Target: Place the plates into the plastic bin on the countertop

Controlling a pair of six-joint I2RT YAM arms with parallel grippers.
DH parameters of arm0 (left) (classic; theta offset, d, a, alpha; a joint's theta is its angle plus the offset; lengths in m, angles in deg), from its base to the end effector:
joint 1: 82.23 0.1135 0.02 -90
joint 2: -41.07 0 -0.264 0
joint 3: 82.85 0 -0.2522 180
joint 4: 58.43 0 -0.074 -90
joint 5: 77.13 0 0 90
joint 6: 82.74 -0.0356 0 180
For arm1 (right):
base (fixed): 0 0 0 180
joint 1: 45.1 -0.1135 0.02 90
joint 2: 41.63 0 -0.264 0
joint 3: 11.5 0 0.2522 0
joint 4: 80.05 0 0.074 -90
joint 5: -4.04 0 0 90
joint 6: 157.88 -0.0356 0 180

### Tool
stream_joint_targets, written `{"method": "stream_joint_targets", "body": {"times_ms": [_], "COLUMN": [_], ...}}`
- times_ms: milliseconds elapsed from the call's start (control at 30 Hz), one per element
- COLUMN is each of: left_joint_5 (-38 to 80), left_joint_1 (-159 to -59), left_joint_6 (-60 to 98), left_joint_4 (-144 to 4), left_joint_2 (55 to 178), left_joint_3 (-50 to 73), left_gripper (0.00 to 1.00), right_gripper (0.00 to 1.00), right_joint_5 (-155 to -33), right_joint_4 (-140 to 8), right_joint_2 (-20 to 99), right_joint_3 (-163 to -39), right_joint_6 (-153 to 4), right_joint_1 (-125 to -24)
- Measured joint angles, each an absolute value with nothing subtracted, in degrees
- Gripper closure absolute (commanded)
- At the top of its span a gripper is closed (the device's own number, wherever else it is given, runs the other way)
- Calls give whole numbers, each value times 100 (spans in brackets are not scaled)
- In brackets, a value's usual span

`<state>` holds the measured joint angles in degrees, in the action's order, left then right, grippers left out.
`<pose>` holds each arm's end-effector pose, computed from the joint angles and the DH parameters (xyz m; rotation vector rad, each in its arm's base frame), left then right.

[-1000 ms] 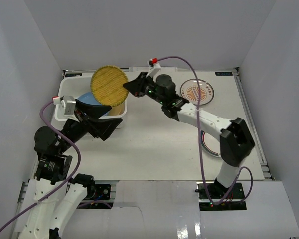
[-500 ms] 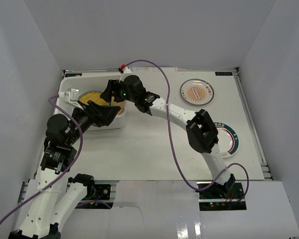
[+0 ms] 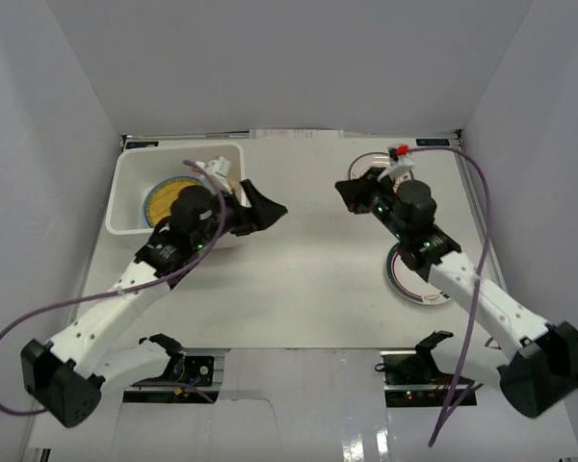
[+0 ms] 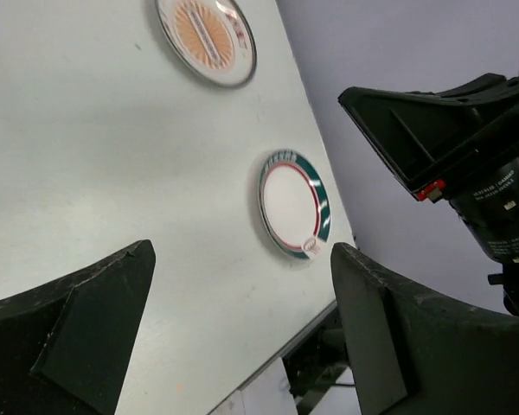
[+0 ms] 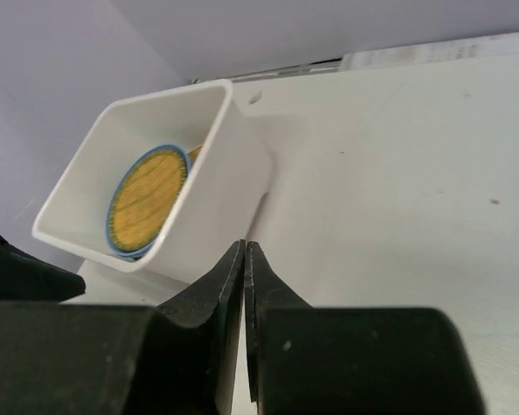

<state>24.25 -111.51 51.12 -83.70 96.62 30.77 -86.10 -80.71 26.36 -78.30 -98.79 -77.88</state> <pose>0.1918 -0.1156 0.3514 -0.0981 1.9542 -1.0570 0.2377 0.1532 0.3520 -0.0289 1.6483 0.8635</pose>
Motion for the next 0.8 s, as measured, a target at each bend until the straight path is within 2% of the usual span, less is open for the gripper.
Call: {"method": "stream_joint_targets", "body": {"times_ms": [167, 400, 600, 800], "left_joint_5": [1387, 486, 301, 150], "left_joint_1": [-12694, -12958, -12886, -12687], "left_joint_6": [4948, 4970, 5245, 5704], "left_joint_4": [-8110, -7771, -7710, -8051], "left_joint_2": [11568, 14503, 16995, 18881], "left_joint_3": [2111, 330, -1733, -3895], "left_gripper": [10, 18, 24, 34], "right_gripper": [92, 92, 92, 90], "right_joint_5": [-8197, -7827, -7860, -7864], "right_joint_4": [-7527, -6185, -5243, -4705], "right_joint_2": [614, -1847, -2618, -3169], "right_joint_3": [-6123, -4857, -4676, -4610], "right_joint_6": [-9766, -10028, -10212, -10264], "right_joint_1": [-7506, -7510, -7506, -7506]}}
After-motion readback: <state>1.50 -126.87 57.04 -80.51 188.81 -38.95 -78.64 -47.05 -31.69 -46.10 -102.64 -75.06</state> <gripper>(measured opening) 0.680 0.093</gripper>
